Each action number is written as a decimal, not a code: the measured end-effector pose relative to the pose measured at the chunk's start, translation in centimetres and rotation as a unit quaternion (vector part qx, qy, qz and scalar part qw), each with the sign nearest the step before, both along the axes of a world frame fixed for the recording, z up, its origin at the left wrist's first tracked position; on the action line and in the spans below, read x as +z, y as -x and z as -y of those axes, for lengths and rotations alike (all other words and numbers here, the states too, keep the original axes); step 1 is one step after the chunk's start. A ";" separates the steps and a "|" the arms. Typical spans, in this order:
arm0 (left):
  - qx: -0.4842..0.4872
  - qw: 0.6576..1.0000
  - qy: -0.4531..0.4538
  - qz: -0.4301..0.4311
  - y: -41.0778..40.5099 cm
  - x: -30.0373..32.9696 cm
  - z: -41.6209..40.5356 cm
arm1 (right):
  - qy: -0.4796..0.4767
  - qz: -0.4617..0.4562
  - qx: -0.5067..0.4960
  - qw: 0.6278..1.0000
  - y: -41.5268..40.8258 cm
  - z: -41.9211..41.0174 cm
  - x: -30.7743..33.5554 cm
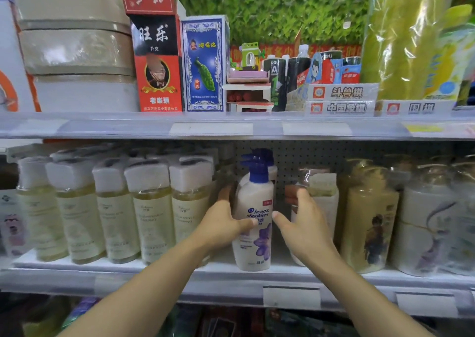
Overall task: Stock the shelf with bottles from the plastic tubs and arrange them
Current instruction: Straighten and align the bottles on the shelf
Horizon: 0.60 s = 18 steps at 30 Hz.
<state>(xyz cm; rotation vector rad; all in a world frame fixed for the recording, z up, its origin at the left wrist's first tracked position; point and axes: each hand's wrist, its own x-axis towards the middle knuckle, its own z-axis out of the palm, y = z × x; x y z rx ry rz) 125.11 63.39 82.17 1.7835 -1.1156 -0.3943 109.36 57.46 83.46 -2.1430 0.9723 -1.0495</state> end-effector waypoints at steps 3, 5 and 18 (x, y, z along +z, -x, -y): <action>0.001 1.000 -0.011 0.016 -0.2 0.4 0.0 | -0.037 -0.045 0.034 0.998 -0.1 0.0 0.1; -0.006 1.000 -0.011 -0.002 -0.1 0.3 0.0 | -0.103 -0.077 0.066 0.989 -0.6 0.3 -0.5; -0.034 0.998 -0.027 -0.052 0.1 -1.1 -0.2 | -0.223 -0.058 0.215 0.949 -2.9 4.0 -5.1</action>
